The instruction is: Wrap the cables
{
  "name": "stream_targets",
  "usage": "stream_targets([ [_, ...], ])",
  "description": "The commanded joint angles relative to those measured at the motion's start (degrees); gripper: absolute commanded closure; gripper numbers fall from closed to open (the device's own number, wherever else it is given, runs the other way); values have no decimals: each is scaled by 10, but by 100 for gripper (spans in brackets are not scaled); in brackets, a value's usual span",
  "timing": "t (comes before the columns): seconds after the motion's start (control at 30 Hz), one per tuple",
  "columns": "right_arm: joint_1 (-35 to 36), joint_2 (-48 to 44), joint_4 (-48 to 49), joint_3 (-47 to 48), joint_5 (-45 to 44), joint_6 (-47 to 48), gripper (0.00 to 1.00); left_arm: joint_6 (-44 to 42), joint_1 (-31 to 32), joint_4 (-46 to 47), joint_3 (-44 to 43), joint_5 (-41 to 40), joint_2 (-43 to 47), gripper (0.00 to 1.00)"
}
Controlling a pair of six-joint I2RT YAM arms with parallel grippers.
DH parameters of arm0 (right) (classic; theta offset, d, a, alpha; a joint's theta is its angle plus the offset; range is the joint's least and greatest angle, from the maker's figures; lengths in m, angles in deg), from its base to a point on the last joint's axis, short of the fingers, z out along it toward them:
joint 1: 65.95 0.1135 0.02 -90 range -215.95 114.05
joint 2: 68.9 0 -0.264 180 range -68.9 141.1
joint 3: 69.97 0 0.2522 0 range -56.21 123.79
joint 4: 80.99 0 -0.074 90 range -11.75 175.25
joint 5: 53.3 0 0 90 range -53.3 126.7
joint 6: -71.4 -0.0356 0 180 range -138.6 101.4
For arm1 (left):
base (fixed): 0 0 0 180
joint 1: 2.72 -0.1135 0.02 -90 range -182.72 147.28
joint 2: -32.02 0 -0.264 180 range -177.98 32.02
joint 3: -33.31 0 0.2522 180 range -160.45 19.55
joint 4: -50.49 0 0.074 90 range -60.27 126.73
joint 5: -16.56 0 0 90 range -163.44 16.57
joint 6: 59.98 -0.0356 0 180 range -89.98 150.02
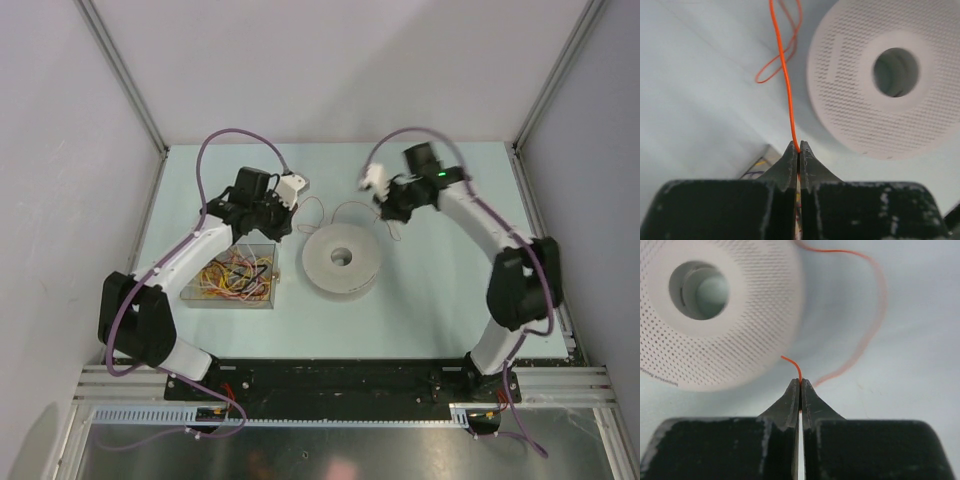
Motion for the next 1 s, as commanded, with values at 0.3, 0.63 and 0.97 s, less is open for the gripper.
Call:
stream_targets([
  [0.3,-410,-265,503,3,175,-746,100,-366,-69,-10,-46,-219,14,100],
  [0.63,-581,-297,627,-10,8,-865,100,-507,-145,8,-64,-302,-31,100],
  [0.97,-647,-282,651,-13,-62,-870,100,-602,-212,61,-44,-323,-62,100],
])
